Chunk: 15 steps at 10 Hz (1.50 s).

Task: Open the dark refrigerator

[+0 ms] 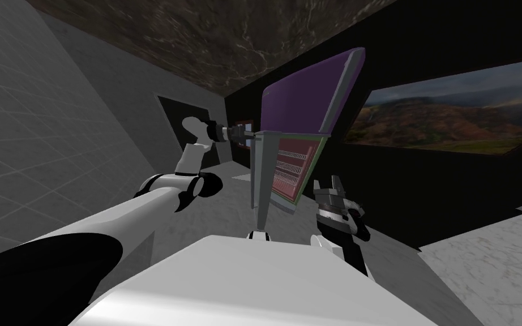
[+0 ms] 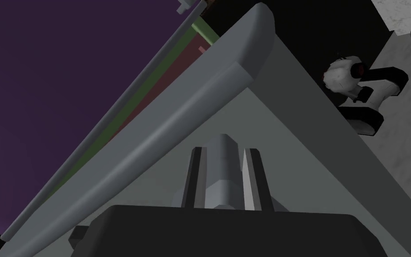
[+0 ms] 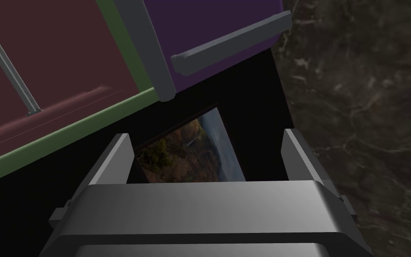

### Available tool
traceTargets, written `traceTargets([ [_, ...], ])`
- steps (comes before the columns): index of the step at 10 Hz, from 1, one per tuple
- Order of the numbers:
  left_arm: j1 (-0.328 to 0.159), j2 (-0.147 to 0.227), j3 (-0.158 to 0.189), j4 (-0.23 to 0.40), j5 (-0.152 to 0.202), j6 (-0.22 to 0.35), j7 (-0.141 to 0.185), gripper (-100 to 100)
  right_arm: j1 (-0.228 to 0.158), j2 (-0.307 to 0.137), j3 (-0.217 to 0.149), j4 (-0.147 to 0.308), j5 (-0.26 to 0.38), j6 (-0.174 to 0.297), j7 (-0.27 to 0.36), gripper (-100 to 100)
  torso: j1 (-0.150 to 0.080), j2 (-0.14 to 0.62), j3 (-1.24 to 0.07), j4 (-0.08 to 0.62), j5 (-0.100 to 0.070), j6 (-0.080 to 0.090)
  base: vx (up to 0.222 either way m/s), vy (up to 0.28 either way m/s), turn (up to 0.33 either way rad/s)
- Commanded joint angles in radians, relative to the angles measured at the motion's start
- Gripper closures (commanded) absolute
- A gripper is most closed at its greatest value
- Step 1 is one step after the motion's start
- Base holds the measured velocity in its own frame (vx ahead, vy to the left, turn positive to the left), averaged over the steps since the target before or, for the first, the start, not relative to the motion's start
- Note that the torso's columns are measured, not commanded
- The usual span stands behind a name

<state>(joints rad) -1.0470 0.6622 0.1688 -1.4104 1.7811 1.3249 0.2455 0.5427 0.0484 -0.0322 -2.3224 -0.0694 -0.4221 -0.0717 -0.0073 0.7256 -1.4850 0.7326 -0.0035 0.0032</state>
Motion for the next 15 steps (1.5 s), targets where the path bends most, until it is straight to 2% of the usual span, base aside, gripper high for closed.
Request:
traceTargets([
  [1, 0.01, -0.005, 0.005, -0.014, 0.041, 0.028, -0.001, 100, 0.0, 0.0, 0.0, 0.0, 0.0, 0.0, 0.0, 0, 0.009, 0.001, 0.001, 0.0, 0.004, -0.002, 0.11, 0.239, -0.041],
  [2, 0.013, -0.007, 0.008, -0.021, 0.069, 0.047, -0.001, 100, 0.0, 0.0, 0.0, 0.0, 0.0, 0.0, 0.0, 0, 0.01, -0.001, -0.001, -0.001, 0.005, -0.003, 0.13, 0.207, -0.014],
  [3, 0.013, -0.007, 0.008, -0.021, 0.069, 0.047, -0.001, 100, 0.0, 0.0, 0.0, 0.0, 0.0, 0.0, 0.0, 0, 0.008, -0.004, -0.004, -0.002, 0.004, -0.002, 0.105, 0.177, 0.003],
  [5, 0.021, -0.012, 0.014, -0.034, 0.125, 0.085, -0.002, 100, 0.0, 0.0, 0.0, 0.0, 0.0, 0.0, 0.0, 0, 0.005, -0.005, -0.005, -0.002, 0.002, 0.0, 0.088, 0.264, -0.04],
  [6, 0.021, -0.012, 0.014, -0.034, 0.125, 0.085, -0.002, 100, 0.0, 0.0, 0.0, 0.0, 0.0, 0.0, 0.0, 0, 0.008, -0.005, -0.005, -0.001, 0.003, -0.001, 0.12, 0.222, -0.016],
  [8, 0.028, -0.017, 0.02, -0.047, 0.181, 0.123, -0.003, 100, 0.0, 0.0, 0.0, 0.0, 0.0, 0.0, 0.0, 0, 0.002, -0.007, -0.006, -0.003, 0.001, 0.0, 0.065, 0.261, -0.06],
  [9, 0.028, -0.017, 0.02, -0.047, 0.181, 0.123, -0.003, 100, 0.0, 0.0, 0.0, 0.0, 0.0, 0.0, 0.0, 0, 0.003, -0.001, -0.001, -0.002, 0.001, 0.001, 0.014, 0.205, -0.04],
  [10, -0.01, 0.008, 0.03, -0.046, 0.197, 0.12, 0.031, -100, 0.0, 0.0, 0.0, 0.0, 0.0, 0.0, 0.0, 0, 0.002, 0.003, 0.004, -0.003, 0.003, -0.003, 0.002, 0.064, 0.033],
  [12, -0.031, 0.024, 0.034, -0.045, 0.208, 0.123, 0.056, -100, 0.0, 0.0, 0.0, 0.0, 0.0, 0.0, 0.0, 0, -0.001, 0.012, 0.009, 0.005, 0.001, -0.003, -0.004, -0.034, 0.022],
  [13, -0.052, 0.04, 0.038, -0.044, 0.219, 0.126, 0.08, -100, 0.0, 0.0, 0.0, 0.0, 0.0, 0.0, 0.0, 0, 0.002, 0.014, 0.011, 0.006, 0.002, -0.003, -0.004, -0.046, 0.017],
  [15, -0.072, 0.056, 0.042, -0.044, 0.231, 0.129, 0.105, -100, 0.0, 0.0, 0.0, 0.0, 0.0, 0.0, 0.0, 0, 0.009, 0.014, 0.01, 0.006, 0.004, -0.003, -0.002, -0.025, 0.009],
])
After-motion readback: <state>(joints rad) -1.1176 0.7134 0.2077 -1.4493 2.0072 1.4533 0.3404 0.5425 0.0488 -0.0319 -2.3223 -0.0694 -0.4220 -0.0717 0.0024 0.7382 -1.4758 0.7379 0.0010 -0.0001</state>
